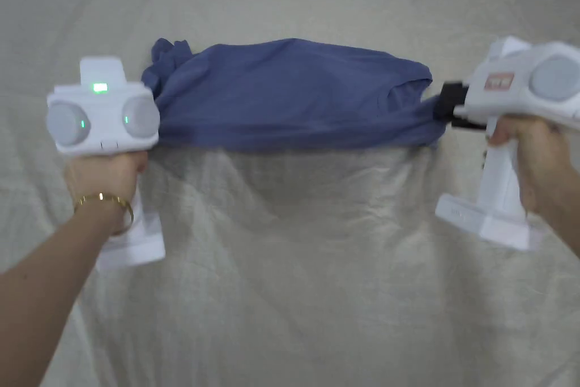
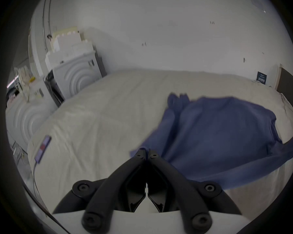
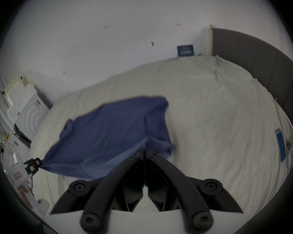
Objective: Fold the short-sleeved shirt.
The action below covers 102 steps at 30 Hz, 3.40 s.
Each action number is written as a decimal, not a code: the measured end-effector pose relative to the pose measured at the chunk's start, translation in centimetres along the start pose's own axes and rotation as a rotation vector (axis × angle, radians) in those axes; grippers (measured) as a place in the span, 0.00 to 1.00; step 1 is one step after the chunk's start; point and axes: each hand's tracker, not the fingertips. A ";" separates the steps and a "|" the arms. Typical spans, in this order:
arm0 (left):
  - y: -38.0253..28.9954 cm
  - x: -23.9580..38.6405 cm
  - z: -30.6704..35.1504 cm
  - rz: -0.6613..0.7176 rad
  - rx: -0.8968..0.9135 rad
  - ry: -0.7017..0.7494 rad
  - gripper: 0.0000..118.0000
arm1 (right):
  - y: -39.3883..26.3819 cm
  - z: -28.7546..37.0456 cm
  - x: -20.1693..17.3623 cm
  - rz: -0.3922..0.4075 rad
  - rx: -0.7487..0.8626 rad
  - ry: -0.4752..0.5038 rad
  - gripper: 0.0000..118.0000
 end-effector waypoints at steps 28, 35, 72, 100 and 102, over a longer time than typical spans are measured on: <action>-22.3 -7.4 18.4 0.086 -0.052 -0.125 0.00 | -22.4 16.5 10.3 0.029 -0.069 0.018 0.00; -23.6 -6.7 16.9 0.064 -0.156 -0.109 0.00 | -23.7 15.1 10.4 0.025 -0.116 -0.013 0.00; -13.9 -9.7 24.5 0.046 0.402 -0.263 1.00 | -20.4 24.9 3.9 0.196 0.475 -0.077 0.83; -16.7 -7.4 26.0 -0.029 0.459 -0.355 0.00 | -23.3 26.2 0.4 0.248 0.550 0.003 0.00; -16.8 -7.5 26.1 -0.030 0.454 -0.361 0.00 | -23.3 26.1 0.3 0.244 0.548 0.004 0.00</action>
